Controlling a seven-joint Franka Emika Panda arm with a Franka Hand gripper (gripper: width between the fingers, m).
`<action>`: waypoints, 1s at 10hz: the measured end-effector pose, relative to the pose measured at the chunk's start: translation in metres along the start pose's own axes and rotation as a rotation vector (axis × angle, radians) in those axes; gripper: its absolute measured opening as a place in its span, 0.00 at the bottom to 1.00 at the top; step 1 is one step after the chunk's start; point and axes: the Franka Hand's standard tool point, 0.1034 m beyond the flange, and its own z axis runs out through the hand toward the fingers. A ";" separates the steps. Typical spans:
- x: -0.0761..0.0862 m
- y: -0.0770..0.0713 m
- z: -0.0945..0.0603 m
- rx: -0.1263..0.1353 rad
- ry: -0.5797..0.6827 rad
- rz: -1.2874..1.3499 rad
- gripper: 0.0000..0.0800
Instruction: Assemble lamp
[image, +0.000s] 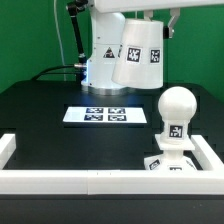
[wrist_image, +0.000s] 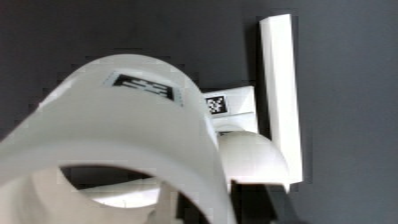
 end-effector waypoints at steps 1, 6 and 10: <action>0.002 -0.006 -0.002 0.000 0.001 0.008 0.06; 0.024 -0.041 -0.012 0.001 0.031 -0.007 0.06; 0.032 -0.054 0.014 -0.011 0.042 -0.016 0.06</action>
Offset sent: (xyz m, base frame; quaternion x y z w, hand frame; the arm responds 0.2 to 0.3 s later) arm 0.0293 0.0310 0.0146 0.0465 -0.0155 0.0327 0.9983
